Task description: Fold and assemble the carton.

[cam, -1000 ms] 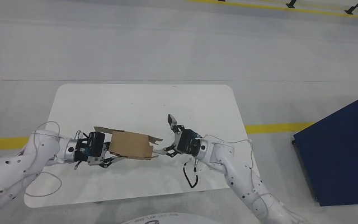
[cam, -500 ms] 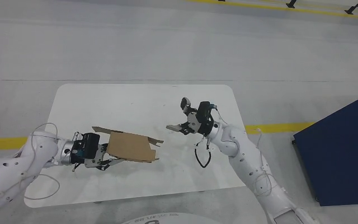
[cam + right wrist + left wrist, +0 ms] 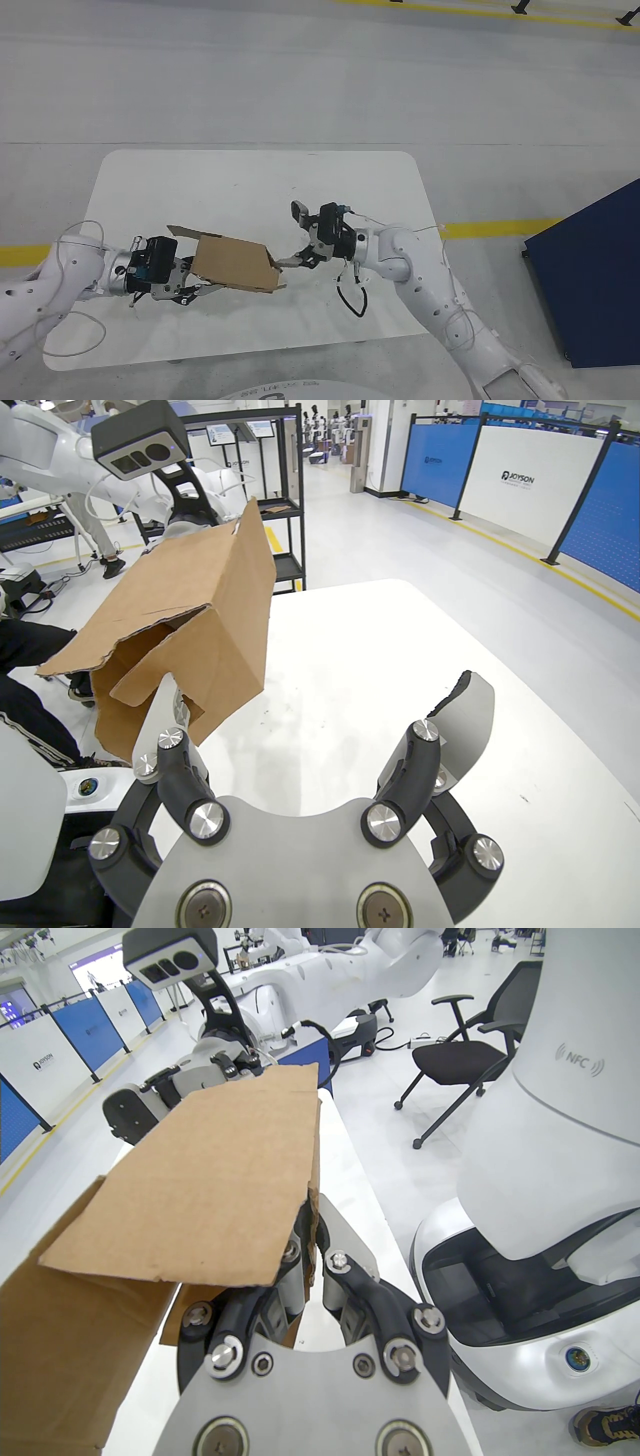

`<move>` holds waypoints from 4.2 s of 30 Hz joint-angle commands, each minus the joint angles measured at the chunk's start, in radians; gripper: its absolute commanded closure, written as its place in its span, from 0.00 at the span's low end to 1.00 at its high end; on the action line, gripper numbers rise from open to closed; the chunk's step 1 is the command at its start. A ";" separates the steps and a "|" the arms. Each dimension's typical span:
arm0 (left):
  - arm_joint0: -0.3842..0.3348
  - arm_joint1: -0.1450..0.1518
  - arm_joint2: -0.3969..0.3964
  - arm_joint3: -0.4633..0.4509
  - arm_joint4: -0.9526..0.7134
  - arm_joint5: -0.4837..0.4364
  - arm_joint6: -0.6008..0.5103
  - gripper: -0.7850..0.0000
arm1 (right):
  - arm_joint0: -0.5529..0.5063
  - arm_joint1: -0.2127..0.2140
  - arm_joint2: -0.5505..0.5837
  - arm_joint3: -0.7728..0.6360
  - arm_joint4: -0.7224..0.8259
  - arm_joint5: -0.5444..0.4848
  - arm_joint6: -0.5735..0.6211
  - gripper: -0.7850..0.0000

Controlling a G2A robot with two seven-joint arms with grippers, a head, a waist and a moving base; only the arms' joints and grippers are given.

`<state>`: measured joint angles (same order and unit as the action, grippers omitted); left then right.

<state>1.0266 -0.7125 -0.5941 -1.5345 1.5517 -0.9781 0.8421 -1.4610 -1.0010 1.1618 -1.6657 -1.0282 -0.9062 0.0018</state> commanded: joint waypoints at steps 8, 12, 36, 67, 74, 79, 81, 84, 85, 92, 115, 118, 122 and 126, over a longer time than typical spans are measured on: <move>-0.022 -0.001 0.047 -0.017 -0.003 0.001 0.001 1.00 | 0.031 -0.010 -0.049 0.016 0.017 0.014 0.034 0.00; -0.035 -0.003 0.067 -0.018 -0.008 0.001 0.001 1.00 | 0.051 -0.014 -0.071 0.030 0.033 -0.001 0.046 0.00; -0.074 0.071 0.136 -0.057 -0.054 0.073 0.073 1.00 | 0.048 0.027 0.058 0.110 0.156 -0.089 -0.016 0.00; -0.210 0.053 0.314 -0.020 -0.088 0.094 0.094 1.00 | 0.246 0.036 -0.248 0.177 0.272 -0.106 0.106 0.00; -0.232 0.047 0.348 -0.019 -0.097 0.096 0.096 1.00 | 0.253 0.019 -0.269 0.169 0.200 -0.003 0.098 0.00; -0.245 0.047 0.373 -0.015 -0.127 0.102 0.103 1.00 | 0.231 0.022 -0.243 0.158 0.176 -0.018 0.051 0.00; -0.251 0.049 0.384 -0.013 -0.137 0.106 0.106 1.00 | 0.218 0.028 -0.220 0.156 0.179 -0.050 0.032 0.00; -0.262 0.052 0.400 -0.015 -0.148 0.113 0.113 1.00 | 0.196 0.038 -0.181 0.151 0.183 -0.094 0.009 0.00; -0.265 0.053 0.405 -0.017 -0.151 0.116 0.116 1.00 | 0.187 0.042 -0.169 0.147 0.184 -0.106 0.001 0.00; -0.282 0.061 0.424 -0.022 -0.163 0.126 0.126 1.00 | 0.152 0.060 -0.137 0.114 0.202 -0.106 -0.019 0.00; -0.282 0.040 0.424 -0.019 -0.162 0.082 0.082 1.00 | 0.182 0.024 -0.237 0.087 0.173 -0.013 0.046 0.00; -0.282 0.032 0.424 -0.013 -0.162 0.075 0.075 1.00 | 0.191 0.015 -0.251 0.093 0.171 0.024 0.050 0.00; -0.285 0.025 0.424 -0.003 -0.168 0.075 0.076 1.00 | 0.189 0.012 -0.249 0.089 0.163 0.035 0.035 0.00; -0.286 0.027 0.424 0.005 -0.176 0.086 0.086 1.00 | 0.169 0.023 -0.200 0.096 0.185 -0.049 -0.005 0.00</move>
<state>0.7406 -0.6870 -0.1700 -1.5313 1.3785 -0.8960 0.9244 -1.2849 -0.9822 0.9438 -1.5733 -0.8512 -0.9215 0.0081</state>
